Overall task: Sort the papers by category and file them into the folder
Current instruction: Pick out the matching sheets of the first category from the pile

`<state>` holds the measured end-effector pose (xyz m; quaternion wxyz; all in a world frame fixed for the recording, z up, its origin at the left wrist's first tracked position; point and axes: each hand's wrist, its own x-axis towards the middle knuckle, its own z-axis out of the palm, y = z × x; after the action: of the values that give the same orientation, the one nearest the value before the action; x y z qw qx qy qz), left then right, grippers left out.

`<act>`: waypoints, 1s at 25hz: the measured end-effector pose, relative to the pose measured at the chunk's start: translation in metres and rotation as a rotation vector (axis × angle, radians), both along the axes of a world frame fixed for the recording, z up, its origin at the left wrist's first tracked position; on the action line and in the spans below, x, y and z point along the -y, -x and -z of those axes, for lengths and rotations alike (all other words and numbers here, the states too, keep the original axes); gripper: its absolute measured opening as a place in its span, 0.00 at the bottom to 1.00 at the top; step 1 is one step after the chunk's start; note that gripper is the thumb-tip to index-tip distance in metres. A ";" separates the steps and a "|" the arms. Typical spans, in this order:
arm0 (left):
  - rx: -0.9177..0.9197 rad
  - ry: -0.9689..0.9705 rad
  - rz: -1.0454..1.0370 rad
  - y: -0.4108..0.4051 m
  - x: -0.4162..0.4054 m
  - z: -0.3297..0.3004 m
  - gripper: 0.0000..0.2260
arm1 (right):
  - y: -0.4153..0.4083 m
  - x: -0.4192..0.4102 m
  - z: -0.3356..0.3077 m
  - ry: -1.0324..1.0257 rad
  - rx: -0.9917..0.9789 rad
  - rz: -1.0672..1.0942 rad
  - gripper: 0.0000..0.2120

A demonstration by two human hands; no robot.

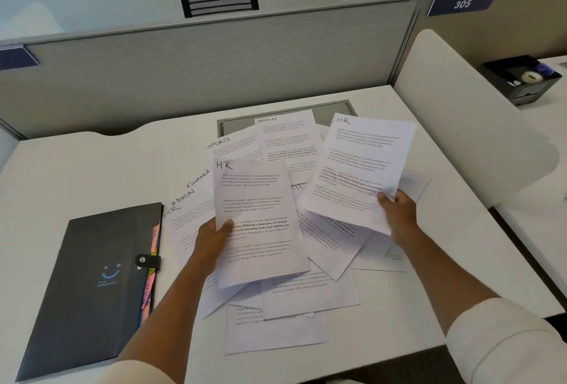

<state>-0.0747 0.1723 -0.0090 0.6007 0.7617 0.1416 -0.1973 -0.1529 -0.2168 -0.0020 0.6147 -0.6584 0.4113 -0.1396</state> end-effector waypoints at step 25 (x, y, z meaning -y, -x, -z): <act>0.018 0.138 0.109 0.019 0.029 -0.008 0.12 | 0.020 -0.110 0.023 -0.116 -0.043 -0.558 0.11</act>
<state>-0.0932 0.1430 -0.0009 0.6415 0.7268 0.0804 -0.2321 -0.1726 -0.1072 -0.0248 0.6569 -0.7129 0.2343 0.0729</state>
